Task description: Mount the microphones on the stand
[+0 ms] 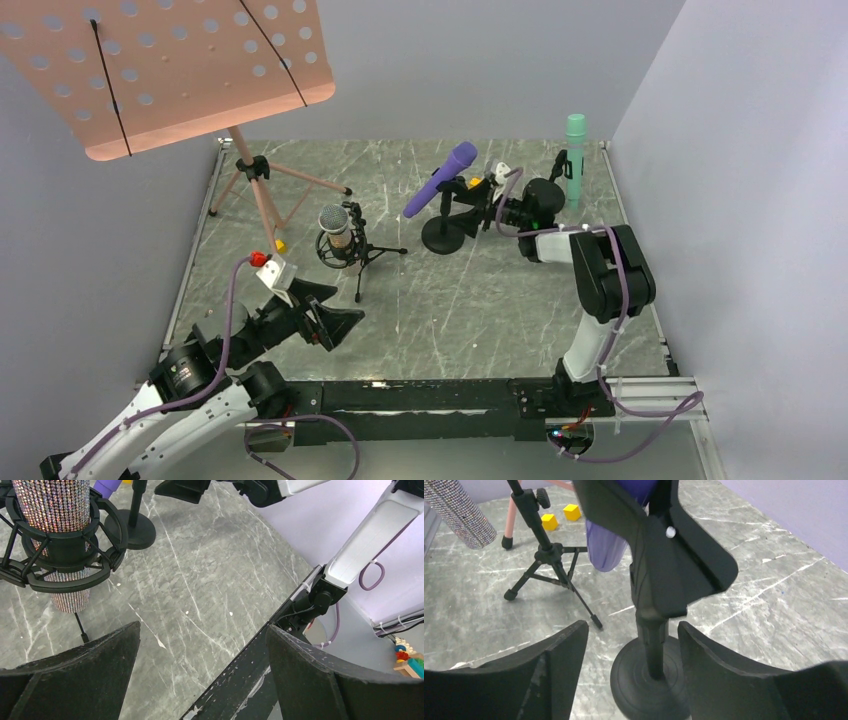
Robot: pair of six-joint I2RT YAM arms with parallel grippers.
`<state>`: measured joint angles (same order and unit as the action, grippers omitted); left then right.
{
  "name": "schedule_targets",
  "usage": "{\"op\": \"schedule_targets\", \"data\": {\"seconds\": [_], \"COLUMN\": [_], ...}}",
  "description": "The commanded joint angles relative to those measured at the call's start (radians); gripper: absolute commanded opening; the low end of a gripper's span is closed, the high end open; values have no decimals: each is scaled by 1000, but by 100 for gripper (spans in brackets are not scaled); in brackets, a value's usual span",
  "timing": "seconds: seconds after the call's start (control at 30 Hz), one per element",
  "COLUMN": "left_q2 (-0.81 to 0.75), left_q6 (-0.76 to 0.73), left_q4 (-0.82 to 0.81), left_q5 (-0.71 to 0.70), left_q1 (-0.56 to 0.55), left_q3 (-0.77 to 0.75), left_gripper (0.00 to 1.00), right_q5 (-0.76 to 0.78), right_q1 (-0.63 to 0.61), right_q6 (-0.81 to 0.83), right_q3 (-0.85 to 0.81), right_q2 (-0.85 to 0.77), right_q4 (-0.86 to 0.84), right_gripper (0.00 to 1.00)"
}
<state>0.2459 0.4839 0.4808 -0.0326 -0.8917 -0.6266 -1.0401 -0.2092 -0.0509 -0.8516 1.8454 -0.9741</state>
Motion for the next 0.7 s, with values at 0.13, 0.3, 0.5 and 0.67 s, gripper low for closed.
{"op": "schedule_targets", "data": {"seconds": [0.13, 0.3, 0.5, 0.67], "left_q2": [-12, -37, -61, -84], "left_q6": [-11, -32, -56, -111], "left_q4": [46, 97, 180, 223], "left_q5": [-17, -89, -188, -263], "left_q1": [-1, -1, -1, -1], "left_q3": [-47, -58, -94, -121], "left_gripper": [99, 99, 99, 99], "right_q5": [-27, 26, 161, 234], "right_q1": [60, 69, 75, 92], "right_q6": [183, 473, 573, 503], "right_q3": [34, 14, -50, -61], "right_q2": [-188, -333, -492, -619], "right_q4": [318, 793, 1215, 1349], "right_gripper": [84, 92, 97, 99]}}
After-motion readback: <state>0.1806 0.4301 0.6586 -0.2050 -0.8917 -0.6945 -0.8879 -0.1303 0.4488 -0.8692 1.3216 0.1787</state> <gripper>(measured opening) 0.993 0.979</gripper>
